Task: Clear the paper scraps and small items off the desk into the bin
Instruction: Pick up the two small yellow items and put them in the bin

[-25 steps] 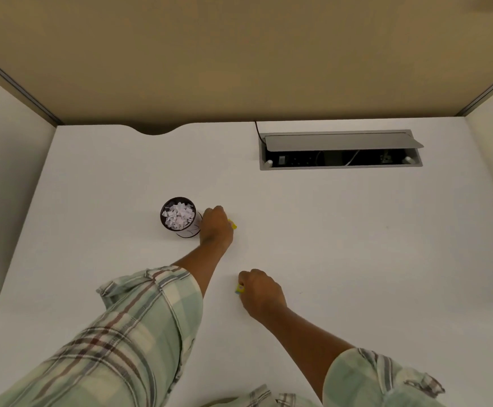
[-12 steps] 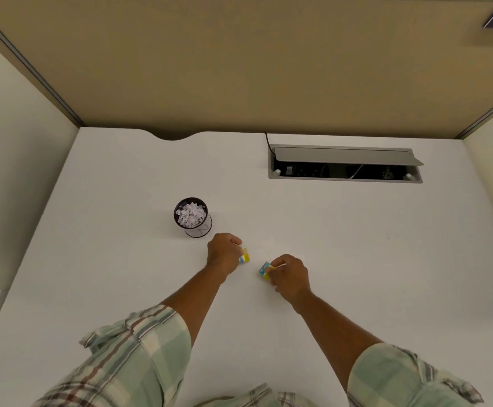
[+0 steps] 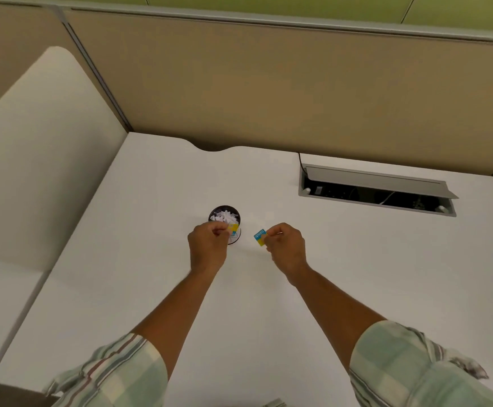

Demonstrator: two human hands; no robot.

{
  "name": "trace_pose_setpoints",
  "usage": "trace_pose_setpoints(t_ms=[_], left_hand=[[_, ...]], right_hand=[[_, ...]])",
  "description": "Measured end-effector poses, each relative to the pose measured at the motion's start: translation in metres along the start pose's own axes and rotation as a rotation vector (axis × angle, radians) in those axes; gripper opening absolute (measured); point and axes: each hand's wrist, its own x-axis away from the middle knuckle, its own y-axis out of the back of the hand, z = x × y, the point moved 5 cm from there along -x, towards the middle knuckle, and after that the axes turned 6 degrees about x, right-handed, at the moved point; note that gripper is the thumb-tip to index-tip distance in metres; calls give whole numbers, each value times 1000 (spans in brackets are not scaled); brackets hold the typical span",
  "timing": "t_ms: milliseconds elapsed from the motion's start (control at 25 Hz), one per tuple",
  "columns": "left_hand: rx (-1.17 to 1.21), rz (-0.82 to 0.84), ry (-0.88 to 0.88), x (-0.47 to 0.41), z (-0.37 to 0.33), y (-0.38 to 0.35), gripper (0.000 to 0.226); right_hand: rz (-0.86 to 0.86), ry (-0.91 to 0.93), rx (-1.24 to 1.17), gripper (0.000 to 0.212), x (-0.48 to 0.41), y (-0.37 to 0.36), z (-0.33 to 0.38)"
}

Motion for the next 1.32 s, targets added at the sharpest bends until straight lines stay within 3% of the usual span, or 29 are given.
trace_pose_setpoints(t_ms=[120, 280, 520, 760, 1000, 1320], left_hand=[[-36, -83, -36, -19, -12, 25, 11], [-122, -101, -45, -42, -15, 32, 13], [-351, -14, -23, -56, -8, 13, 13], [-582, -15, -148, -65, 6, 2, 13], [-595, -5, -128, -70, 13, -3, 14], [-524, -44, -184, -57, -2, 3, 13]], right_hand=[[-5, 185, 99, 3, -11, -16, 44], [1, 271, 272, 8, -27, -40, 75], [23, 333, 680, 20, -35, -69, 82], [-18, 503, 1011, 22, -43, -89, 75], [8, 449, 988, 14, -52, -94, 71], [107, 371, 684, 19, -57, -72, 63]])
